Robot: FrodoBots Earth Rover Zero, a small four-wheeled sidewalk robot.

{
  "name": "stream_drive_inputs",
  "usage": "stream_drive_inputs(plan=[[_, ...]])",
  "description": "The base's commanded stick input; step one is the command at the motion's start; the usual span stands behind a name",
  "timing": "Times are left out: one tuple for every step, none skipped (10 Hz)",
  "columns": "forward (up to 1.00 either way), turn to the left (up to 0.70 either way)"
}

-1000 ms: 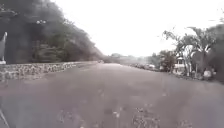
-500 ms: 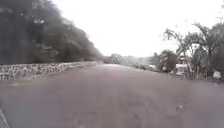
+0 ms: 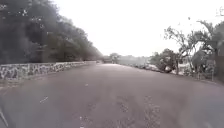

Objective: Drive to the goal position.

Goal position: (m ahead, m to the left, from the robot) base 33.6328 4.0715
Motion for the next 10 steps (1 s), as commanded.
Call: stream_drive_inputs(plan=[[1.0,0.0],[1.0,0.0],[1.0,0.0],[1.0,0.0],[1.0,0.0],[1.0,0.0],[1.0,0.0],[1.0,0.0],[1.0,0.0],[1.0,0.0]])
